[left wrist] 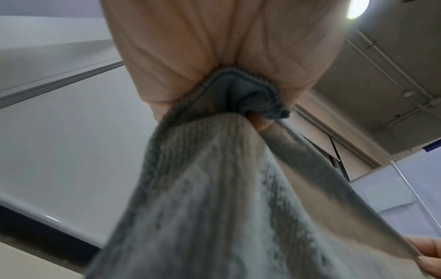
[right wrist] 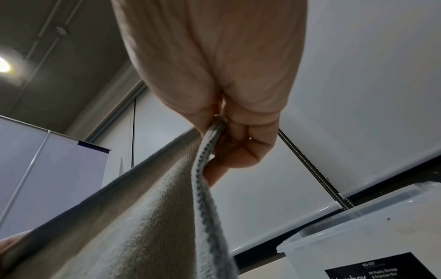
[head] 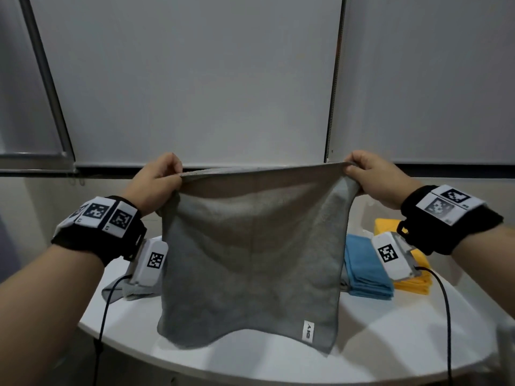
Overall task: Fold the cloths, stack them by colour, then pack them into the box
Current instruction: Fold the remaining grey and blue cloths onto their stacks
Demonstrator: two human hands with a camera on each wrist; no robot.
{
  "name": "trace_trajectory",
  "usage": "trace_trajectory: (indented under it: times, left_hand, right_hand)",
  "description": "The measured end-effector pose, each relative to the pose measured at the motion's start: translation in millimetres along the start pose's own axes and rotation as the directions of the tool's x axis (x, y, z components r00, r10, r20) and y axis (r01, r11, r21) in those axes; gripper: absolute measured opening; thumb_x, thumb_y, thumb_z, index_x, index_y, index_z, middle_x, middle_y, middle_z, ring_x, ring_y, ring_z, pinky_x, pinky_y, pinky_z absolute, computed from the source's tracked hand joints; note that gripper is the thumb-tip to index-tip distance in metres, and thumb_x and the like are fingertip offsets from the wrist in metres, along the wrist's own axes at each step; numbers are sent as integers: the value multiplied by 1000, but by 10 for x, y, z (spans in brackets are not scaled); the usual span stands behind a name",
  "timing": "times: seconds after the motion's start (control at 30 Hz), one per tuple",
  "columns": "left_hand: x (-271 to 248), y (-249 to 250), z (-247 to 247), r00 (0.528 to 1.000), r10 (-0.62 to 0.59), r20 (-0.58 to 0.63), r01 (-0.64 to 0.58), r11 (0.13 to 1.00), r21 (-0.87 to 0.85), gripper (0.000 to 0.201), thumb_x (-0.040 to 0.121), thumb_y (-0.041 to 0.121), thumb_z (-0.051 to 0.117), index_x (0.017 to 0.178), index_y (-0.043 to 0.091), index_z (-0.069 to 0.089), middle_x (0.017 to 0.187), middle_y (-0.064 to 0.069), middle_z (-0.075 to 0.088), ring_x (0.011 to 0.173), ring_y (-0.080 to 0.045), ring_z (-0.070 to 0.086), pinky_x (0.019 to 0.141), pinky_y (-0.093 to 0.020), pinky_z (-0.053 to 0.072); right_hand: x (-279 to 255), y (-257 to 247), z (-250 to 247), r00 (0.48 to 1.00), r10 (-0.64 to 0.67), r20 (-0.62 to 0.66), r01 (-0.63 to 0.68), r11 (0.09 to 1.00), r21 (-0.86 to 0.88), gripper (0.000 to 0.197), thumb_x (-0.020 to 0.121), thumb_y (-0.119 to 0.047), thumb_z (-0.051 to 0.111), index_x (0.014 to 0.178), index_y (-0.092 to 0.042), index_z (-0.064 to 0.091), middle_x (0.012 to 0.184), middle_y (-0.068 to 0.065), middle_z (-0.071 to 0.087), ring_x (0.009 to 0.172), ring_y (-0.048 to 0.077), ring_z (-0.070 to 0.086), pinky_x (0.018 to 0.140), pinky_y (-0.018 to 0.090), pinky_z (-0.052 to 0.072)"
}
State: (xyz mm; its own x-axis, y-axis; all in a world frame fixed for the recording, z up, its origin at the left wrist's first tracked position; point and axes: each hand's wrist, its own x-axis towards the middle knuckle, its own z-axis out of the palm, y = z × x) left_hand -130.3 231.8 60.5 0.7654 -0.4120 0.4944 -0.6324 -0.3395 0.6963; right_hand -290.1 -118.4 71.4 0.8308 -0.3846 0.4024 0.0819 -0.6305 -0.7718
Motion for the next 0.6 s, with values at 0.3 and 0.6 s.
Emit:
trace_trajectory:
  times: [0.3, 0.6]
  left_hand:
    - [-70, -88, -310, 996, 79, 44, -78, 997, -18, 11, 61, 37, 58, 66, 27, 60, 55, 12, 53, 51, 1, 43, 47, -11, 34]
    - [-33, 72, -727, 996, -14, 92, 64, 820, -569, 26, 86, -3, 43, 69, 12, 56, 51, 3, 55, 35, 0, 45, 38, -6, 33]
  right_hand:
    - [-189, 6, -133, 996, 7, 91, -8, 1000, 16, 12, 94, -8, 56, 83, -13, 56, 71, 3, 56, 55, 6, 51, 44, 15, 44]
    - [-179, -221, -276, 977, -110, 185, 23, 909, 417, 27, 60, -30, 70, 77, -12, 58, 64, -3, 62, 55, 3, 56, 51, 12, 47]
